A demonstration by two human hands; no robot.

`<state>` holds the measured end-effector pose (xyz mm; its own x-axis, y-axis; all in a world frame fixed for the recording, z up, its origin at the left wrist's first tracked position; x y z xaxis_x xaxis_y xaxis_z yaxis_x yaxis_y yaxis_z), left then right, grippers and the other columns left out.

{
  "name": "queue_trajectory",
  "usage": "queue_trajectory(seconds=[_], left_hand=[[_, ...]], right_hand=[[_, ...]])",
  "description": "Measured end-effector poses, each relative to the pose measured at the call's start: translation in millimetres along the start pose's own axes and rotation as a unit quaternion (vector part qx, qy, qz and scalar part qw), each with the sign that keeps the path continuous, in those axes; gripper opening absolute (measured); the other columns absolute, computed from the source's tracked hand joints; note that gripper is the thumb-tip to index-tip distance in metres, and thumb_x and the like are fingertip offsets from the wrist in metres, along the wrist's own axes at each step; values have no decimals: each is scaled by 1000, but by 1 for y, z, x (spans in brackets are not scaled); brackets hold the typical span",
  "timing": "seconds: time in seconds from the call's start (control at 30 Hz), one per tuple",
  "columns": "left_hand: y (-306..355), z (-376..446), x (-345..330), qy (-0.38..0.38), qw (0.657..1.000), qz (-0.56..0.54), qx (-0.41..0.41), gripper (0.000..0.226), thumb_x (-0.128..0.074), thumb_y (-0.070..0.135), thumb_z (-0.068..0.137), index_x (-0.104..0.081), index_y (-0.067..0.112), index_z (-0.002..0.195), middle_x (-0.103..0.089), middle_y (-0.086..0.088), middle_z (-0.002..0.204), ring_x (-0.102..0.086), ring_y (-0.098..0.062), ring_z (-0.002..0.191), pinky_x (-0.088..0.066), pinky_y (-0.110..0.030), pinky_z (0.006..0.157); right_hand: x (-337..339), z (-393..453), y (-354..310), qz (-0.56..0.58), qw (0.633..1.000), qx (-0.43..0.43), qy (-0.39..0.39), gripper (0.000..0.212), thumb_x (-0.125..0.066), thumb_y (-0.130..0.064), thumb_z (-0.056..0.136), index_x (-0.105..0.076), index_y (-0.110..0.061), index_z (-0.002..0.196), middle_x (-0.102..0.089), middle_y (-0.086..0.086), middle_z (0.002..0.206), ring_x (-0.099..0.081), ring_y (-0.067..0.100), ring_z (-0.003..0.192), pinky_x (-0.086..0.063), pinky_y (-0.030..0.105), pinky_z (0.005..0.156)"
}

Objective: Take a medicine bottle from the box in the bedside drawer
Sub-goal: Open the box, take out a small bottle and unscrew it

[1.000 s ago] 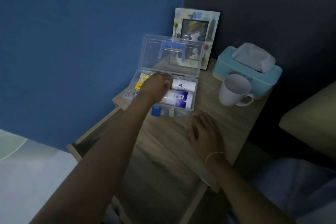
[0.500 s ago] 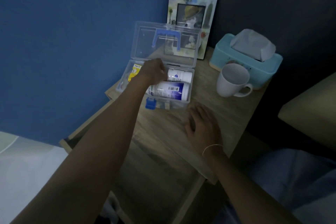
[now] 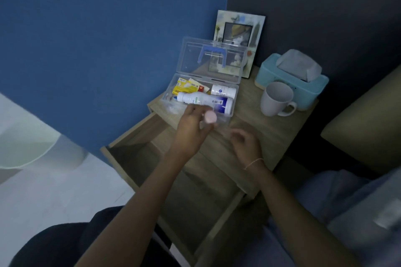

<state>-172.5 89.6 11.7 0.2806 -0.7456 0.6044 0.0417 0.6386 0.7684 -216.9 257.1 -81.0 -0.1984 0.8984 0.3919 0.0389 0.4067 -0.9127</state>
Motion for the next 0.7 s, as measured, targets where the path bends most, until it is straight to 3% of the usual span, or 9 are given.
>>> queue_trajectory(seconds=[0.07, 0.13, 0.23, 0.33, 0.47, 0.57, 0.7], left_hand=[[2, -23, -2, -4, 1000, -21, 4, 33, -76, 21, 78, -65, 15, 109, -62, -4, 111, -57, -11, 98, -39, -6, 84], [5, -42, -4, -17, 999, -45, 8, 34, -75, 23, 78, -65, 17, 110, -65, -1, 112, -56, -9, 102, -36, -2, 83], [13, -64, -3, -38, 997, -67, 4, 36, -72, 25, 80, -63, 24, 115, -65, 4, 117, -54, -11, 112, -42, -20, 95], [22, -72, 3, -60, 995, -82, -16, 38, -70, 23, 83, -60, 24, 120, -64, 4, 122, -53, -11, 115, -45, -32, 98], [36, -73, 8, -118, 990, -9, -82, 39, -67, 21, 86, -61, 18, 124, -64, -4, 116, -55, -16, 107, -42, -26, 94], [46, -72, 11, -112, 984, 64, -124, 31, -66, 24, 85, -64, 14, 115, -65, -5, 107, -52, -17, 100, -34, -19, 81], [48, -67, 6, -101, 982, 118, -112, 31, -65, 34, 85, -63, 8, 103, -63, -10, 101, -51, -21, 99, -32, -19, 77]], right_hand=[[-9, -23, -6, 162, 984, -78, -11, 15, -62, -14, 90, -72, -6, 99, -74, 11, 97, -68, 15, 84, -52, 16, 76], [-27, -49, -10, 304, 936, -156, -87, 20, -56, -25, 94, -71, -12, 96, -76, 7, 90, -71, 20, 82, -56, 24, 72], [-41, -78, -22, 458, 837, -235, -185, 28, -47, -31, 97, -68, -14, 104, -77, 4, 92, -71, 13, 78, -53, 26, 74], [-43, -88, -29, 533, 782, -260, -191, 28, -53, -30, 91, -66, -11, 105, -77, 4, 87, -68, 7, 68, -54, 21, 64], [-46, -94, -31, 551, 771, -254, -194, 36, -61, -37, 81, -68, -7, 101, -76, 6, 88, -66, 8, 70, -57, 20, 64], [-46, -97, -31, 563, 763, -251, -194, 41, -63, -35, 78, -67, -3, 103, -76, 8, 89, -68, 9, 72, -58, 21, 67], [-44, -96, -28, 576, 756, -242, -193, 38, -64, -33, 78, -70, -2, 99, -73, 9, 92, -69, 11, 76, -59, 22, 68]])
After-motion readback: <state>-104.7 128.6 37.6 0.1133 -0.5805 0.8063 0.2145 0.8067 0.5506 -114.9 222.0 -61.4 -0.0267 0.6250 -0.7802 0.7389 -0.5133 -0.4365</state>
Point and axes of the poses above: each hand's wrist, its own z-axis towards the middle knuckle, its own x-axis out of the back of the hand, y = z × x, the point moved 7 cm from there along z, towards the middle knuckle
